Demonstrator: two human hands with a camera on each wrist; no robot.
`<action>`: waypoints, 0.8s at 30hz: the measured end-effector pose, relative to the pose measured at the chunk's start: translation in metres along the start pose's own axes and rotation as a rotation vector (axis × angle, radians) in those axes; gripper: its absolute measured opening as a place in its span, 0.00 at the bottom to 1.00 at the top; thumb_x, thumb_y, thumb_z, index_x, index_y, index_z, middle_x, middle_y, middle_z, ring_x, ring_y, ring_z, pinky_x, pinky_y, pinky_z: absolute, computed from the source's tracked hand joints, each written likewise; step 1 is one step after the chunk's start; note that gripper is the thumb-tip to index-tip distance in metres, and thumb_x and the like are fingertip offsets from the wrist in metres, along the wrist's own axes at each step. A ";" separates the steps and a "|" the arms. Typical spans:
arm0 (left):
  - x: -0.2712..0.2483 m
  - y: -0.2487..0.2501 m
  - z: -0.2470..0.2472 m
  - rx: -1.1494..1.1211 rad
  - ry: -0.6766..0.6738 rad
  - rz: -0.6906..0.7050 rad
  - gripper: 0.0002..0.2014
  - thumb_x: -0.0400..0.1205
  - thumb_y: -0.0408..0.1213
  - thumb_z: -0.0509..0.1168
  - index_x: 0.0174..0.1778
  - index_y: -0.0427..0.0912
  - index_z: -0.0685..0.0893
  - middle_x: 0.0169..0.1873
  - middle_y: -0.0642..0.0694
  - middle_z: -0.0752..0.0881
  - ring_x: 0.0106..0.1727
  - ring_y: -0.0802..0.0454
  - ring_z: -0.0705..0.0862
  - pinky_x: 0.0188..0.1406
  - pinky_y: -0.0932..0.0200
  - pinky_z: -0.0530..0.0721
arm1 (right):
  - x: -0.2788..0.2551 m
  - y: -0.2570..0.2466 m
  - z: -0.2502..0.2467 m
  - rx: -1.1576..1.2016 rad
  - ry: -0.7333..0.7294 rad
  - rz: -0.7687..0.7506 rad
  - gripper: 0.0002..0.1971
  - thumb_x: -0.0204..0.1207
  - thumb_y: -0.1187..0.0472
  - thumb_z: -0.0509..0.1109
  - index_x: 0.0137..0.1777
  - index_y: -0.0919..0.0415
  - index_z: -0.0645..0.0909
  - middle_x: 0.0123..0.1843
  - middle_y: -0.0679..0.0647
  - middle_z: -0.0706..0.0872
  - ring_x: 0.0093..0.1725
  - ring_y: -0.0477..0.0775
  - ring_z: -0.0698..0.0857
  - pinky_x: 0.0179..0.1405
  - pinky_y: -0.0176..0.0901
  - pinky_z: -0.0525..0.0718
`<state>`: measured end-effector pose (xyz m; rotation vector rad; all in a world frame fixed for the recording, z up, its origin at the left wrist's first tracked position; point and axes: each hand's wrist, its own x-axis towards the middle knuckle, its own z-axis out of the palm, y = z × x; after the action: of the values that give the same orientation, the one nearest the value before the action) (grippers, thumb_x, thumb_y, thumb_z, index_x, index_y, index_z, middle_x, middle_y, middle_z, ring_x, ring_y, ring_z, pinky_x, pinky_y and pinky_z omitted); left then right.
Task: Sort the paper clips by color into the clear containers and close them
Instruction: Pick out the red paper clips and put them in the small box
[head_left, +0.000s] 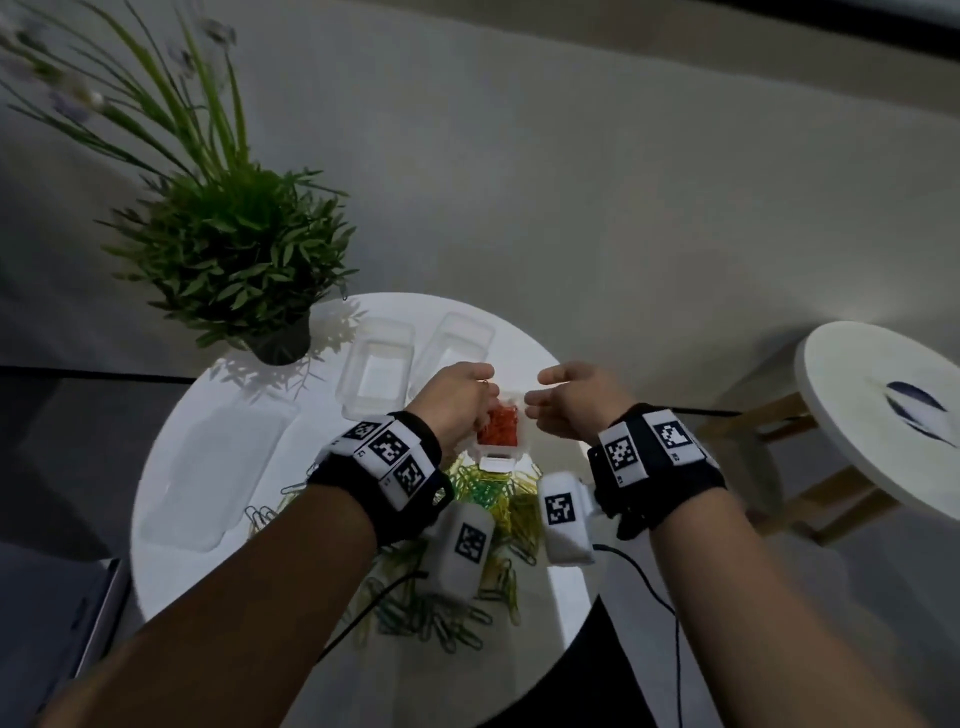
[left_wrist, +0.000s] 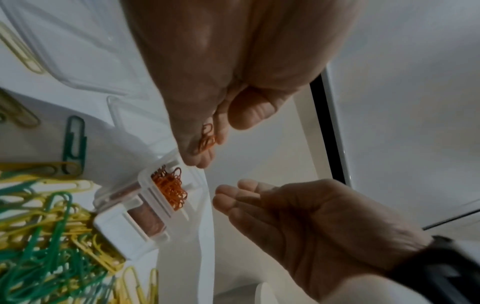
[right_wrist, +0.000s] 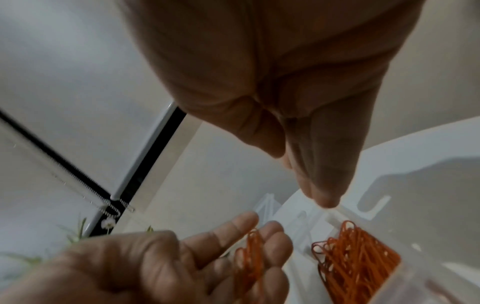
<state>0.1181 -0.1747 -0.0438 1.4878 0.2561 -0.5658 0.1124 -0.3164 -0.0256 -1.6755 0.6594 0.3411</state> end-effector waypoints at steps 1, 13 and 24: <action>0.003 -0.002 0.001 0.020 0.004 0.008 0.20 0.84 0.22 0.52 0.71 0.37 0.73 0.55 0.38 0.80 0.44 0.51 0.80 0.35 0.62 0.76 | -0.003 0.002 -0.002 0.061 -0.020 0.005 0.13 0.82 0.78 0.49 0.56 0.65 0.71 0.40 0.63 0.83 0.34 0.56 0.83 0.30 0.40 0.83; -0.011 -0.012 -0.016 0.207 -0.047 0.141 0.14 0.83 0.22 0.55 0.55 0.39 0.82 0.51 0.38 0.85 0.48 0.45 0.83 0.44 0.54 0.83 | 0.001 0.058 -0.023 -0.003 0.175 -0.111 0.10 0.76 0.78 0.59 0.46 0.65 0.77 0.38 0.67 0.85 0.29 0.59 0.82 0.30 0.48 0.86; -0.050 -0.077 -0.085 1.324 0.087 0.192 0.32 0.74 0.53 0.71 0.75 0.59 0.71 0.78 0.49 0.65 0.78 0.46 0.63 0.72 0.47 0.68 | -0.026 0.095 -0.004 -0.712 0.051 -0.174 0.17 0.73 0.67 0.73 0.61 0.54 0.85 0.44 0.51 0.85 0.45 0.50 0.84 0.46 0.34 0.77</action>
<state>0.0526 -0.0804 -0.0927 2.7759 -0.2778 -0.5173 0.0342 -0.3235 -0.0859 -2.4079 0.4427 0.4393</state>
